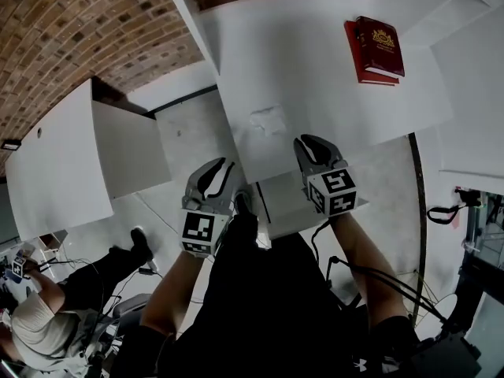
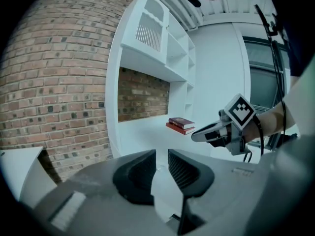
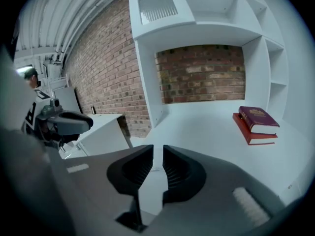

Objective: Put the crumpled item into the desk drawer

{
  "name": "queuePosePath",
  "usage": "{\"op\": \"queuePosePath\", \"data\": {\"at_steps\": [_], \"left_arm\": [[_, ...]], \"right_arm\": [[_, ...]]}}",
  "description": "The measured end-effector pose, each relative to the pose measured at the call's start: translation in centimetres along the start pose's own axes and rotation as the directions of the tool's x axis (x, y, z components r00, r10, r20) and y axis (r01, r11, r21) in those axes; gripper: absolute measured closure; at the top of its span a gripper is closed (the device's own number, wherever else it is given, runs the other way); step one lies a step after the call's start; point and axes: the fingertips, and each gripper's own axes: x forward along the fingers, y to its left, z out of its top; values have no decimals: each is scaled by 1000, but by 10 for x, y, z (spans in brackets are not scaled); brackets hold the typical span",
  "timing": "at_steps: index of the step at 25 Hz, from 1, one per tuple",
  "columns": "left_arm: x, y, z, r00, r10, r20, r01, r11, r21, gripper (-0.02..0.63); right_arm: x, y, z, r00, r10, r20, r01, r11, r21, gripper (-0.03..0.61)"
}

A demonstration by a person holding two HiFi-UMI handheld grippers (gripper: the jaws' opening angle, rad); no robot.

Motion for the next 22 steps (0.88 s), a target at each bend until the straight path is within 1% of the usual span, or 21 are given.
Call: {"op": "queuePosePath", "data": {"at_steps": [4, 9, 16, 22], "left_arm": [[4, 11, -12, 999, 10, -31, -10, 1000, -21, 529], [1, 21, -25, 998, 31, -57, -34, 998, -54, 529], [-13, 35, -37, 994, 76, -75, -82, 993, -87, 529], [-26, 46, -46, 990, 109, -86, -118, 987, -111, 529]], "right_arm": [[36, 3, -24, 994, 29, -102, -32, 999, -33, 503], [75, -3, -51, 976, 36, -216, -50, 997, -62, 462], [110, -7, -62, 959, 25, -283, -48, 996, -75, 442], [126, -10, -77, 937, -14, -350, -25, 994, -105, 445]]}}
